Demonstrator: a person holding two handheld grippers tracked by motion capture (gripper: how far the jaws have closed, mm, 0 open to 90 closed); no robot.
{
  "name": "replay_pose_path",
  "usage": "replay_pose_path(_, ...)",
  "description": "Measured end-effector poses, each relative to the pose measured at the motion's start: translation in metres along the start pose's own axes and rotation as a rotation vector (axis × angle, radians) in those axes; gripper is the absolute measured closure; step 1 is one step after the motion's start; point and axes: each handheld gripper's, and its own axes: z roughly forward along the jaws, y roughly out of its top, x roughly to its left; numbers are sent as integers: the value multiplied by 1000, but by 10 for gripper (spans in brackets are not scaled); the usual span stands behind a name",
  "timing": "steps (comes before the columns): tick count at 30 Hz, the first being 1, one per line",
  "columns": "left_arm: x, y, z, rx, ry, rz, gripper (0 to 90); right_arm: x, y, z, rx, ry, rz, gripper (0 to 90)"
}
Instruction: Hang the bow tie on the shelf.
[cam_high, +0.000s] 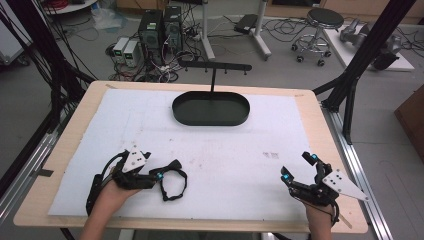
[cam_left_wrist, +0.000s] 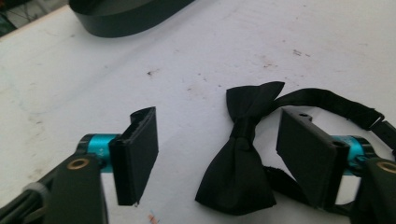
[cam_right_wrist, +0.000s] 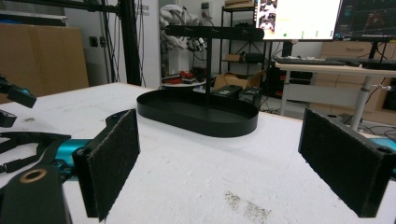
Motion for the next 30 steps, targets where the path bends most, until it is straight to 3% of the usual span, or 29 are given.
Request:
replay_pose_path(5,-3,6,10,48,-29,16,324,0,1,0,-6,0,1,116)
replay_pose_path(9,-7,11,24,120,-32,37,362,0,1,-1,-3,0,6,116)
replay_pose_path(19,-6,10,36,216,-84,28,512,-1,0,-2,-4,-6,15,116)
replay_pose_path(25,-5,10,37,224,-146,-8,727,0,0,-1,-5,-2,11,116)
replay_pose_path(30,-6,10,37,225,-150,-26,753,0,0,0,-5,0,9,116)
